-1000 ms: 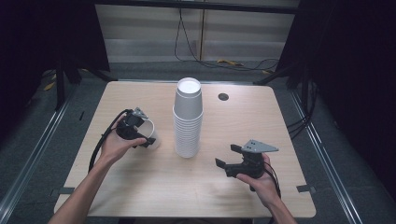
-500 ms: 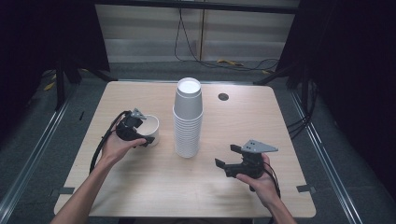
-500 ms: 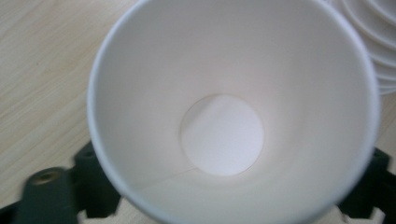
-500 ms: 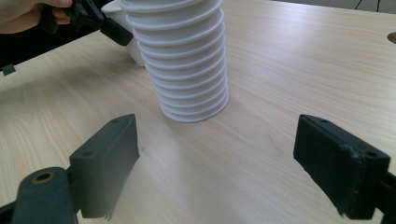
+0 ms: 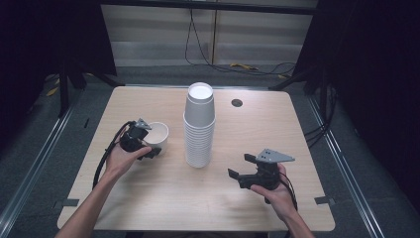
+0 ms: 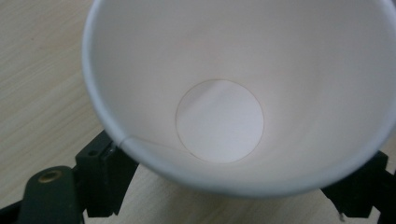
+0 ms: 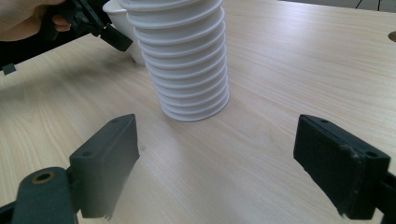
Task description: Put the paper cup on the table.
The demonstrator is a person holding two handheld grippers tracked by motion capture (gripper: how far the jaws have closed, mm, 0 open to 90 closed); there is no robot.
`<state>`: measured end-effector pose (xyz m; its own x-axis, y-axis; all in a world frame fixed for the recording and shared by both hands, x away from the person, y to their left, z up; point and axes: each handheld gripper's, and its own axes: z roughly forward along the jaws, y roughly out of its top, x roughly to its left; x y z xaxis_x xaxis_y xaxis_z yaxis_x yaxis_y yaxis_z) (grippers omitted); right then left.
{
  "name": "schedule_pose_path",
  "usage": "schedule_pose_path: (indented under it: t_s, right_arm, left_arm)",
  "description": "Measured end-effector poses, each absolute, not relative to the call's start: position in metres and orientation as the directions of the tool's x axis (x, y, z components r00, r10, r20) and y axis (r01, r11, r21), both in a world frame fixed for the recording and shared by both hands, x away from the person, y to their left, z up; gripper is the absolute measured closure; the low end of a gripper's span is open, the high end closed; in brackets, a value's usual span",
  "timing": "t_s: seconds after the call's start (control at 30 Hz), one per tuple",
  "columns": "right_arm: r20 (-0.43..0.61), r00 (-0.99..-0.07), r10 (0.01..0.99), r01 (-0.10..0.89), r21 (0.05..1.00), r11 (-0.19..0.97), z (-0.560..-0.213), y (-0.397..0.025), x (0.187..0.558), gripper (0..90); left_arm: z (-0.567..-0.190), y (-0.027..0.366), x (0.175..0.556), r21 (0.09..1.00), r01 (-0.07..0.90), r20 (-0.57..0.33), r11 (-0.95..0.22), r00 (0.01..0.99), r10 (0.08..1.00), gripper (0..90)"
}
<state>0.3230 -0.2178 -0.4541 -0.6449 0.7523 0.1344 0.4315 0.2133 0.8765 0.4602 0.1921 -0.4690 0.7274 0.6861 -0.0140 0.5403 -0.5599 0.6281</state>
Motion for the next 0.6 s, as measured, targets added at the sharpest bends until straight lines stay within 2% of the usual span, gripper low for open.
schedule_pose_path:
  t_s: [0.2, 0.37, 0.6]
  right_arm:
    - [0.136, -0.64, 0.756, 0.434, 0.876, 0.21, -0.454, -0.218, 0.324, 14.0]
    - [0.136, -0.641, 0.756, 0.435, 0.875, 0.212, -0.454, -0.217, 0.324, 14.0]
    - [0.142, -0.64, 0.755, 0.438, 0.875, 0.206, -0.454, -0.219, 0.323, 14.0]
  left_arm:
    - [-0.475, 0.203, 0.454, 0.648, 0.518, -0.012, -0.558, 0.74, 0.673, 16.0]
    - [-0.478, 0.211, 0.449, 0.677, 0.536, -0.068, -0.505, 0.728, 0.682, 16.1]
    - [-0.48, 0.219, 0.437, 0.698, 0.524, -0.055, -0.487, 0.718, 0.694, 16.0]
